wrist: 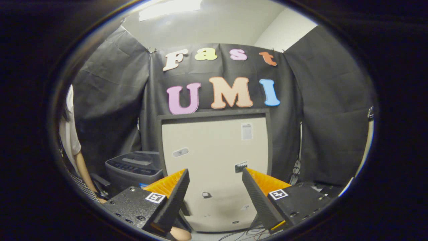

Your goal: Put the clothes into the washing machine and then close the washing machine lid.

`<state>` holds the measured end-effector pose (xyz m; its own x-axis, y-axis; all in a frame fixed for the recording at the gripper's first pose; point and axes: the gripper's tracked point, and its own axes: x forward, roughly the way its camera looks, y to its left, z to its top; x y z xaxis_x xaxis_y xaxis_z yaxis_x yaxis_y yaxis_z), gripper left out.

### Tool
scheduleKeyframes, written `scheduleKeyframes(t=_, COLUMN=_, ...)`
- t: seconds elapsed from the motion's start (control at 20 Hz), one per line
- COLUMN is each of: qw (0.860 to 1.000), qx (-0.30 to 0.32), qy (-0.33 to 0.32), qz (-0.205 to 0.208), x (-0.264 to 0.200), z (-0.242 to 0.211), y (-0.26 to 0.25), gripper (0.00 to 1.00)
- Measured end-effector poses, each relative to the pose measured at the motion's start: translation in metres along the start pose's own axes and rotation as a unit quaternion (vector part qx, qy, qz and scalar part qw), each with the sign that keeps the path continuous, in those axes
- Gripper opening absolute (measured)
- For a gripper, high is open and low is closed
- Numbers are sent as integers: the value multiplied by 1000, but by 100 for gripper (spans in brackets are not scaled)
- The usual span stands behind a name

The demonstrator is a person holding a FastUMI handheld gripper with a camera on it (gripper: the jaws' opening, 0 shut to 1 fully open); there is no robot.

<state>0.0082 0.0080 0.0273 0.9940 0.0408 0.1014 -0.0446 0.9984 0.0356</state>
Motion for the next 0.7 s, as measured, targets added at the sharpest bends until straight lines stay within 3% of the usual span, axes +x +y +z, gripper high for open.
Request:
scheduleKeyframes(t=0.45, qw=999, qx=-15, qy=44, qz=23, x=-17, z=-31, y=14, gripper=97)
scheduleKeyframes(t=0.7, qw=996, qx=-10, qy=48, qz=73, x=-24, z=-36, y=35, gripper=97)
